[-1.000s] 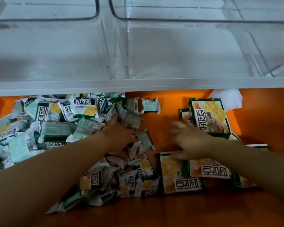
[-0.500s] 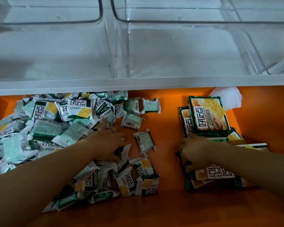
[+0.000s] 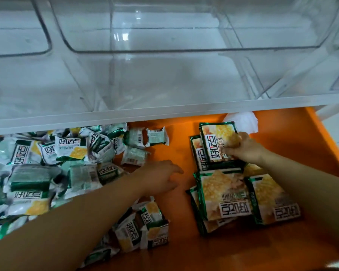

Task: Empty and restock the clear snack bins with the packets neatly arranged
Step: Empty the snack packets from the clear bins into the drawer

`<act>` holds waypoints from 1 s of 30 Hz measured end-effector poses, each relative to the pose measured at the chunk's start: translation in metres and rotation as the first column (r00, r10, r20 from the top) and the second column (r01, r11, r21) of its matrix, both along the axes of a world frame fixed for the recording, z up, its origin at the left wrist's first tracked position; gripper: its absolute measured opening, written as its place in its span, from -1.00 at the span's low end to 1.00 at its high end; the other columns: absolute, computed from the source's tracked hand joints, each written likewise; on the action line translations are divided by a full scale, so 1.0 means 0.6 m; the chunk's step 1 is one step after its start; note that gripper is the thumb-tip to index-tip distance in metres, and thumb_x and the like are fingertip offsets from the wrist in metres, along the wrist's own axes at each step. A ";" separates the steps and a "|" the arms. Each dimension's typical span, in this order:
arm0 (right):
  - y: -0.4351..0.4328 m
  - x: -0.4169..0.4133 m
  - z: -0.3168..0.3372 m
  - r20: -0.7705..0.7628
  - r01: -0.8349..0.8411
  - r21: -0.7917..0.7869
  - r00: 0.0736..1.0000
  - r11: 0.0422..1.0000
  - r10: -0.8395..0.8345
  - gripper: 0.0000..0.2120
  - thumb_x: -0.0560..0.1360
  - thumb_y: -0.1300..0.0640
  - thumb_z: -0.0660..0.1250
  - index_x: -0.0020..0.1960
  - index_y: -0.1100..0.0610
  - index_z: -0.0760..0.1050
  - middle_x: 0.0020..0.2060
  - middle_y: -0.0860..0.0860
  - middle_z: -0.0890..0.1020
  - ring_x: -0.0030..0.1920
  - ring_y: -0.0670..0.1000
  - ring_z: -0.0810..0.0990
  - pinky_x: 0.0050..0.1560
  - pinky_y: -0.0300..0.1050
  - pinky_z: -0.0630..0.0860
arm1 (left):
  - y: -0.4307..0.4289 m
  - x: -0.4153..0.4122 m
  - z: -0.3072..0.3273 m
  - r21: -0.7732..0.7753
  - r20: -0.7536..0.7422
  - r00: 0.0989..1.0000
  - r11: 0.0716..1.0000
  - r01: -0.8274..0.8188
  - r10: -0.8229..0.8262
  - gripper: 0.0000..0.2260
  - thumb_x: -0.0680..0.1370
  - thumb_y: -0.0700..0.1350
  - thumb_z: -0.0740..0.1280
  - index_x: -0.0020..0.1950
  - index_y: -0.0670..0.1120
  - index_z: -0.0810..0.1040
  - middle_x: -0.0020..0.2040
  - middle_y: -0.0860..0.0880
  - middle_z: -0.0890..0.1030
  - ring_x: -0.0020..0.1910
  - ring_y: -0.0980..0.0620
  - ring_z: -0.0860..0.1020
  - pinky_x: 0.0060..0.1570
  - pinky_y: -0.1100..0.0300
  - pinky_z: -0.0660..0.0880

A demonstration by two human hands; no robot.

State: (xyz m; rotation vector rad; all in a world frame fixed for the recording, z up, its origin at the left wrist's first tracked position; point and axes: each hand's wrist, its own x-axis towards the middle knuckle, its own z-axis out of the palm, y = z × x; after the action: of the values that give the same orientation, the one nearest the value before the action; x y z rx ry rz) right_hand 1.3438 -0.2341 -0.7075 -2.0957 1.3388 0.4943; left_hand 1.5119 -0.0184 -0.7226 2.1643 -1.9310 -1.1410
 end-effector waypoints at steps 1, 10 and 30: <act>-0.004 -0.006 -0.010 0.009 0.056 0.041 0.998 0.998 -0.056 -0.42 0.39 -0.07 0.48 0.27 0.13 0.33 0.19 0.12 0.48 0.25 0.19 0.46 0.17 -0.02 0.41 | -0.016 -0.015 -0.002 0.024 -0.068 0.996 0.999 -0.048 0.050 -0.56 0.61 0.02 0.25 0.48 0.05 0.29 0.42 -0.04 0.37 0.31 -0.04 0.41 0.23 0.13 0.38; -0.024 -0.015 -0.023 0.063 0.248 0.206 0.962 0.946 -0.266 -0.11 0.30 0.04 0.58 0.44 0.20 0.15 0.31 0.09 0.43 0.30 0.14 0.42 0.18 -0.08 0.38 | -0.090 -0.110 -0.041 0.290 -0.406 0.786 0.881 -0.373 0.466 -0.38 0.59 -0.01 0.31 0.54 -0.09 0.09 0.47 -0.09 0.33 0.31 -0.06 0.44 0.19 0.16 0.43; 0.068 -0.103 0.211 0.318 0.457 0.562 0.650 0.689 -0.690 -0.78 0.46 0.09 0.43 0.05 0.14 0.52 -0.23 0.11 0.58 -0.25 0.04 0.53 -0.38 -0.20 0.50 | 0.031 -0.085 0.191 -0.024 -0.385 0.681 0.731 -0.682 0.623 -0.70 0.47 -0.04 0.46 0.16 0.00 0.49 -0.16 0.13 0.50 -0.26 0.26 0.48 -0.39 0.47 0.39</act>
State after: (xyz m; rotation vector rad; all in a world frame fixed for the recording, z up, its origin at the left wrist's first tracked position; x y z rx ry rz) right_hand 1.2820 -0.1931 -0.5811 -1.1747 1.3302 -0.0655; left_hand 1.4609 0.0000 -0.6077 2.0834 -0.9134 -1.0630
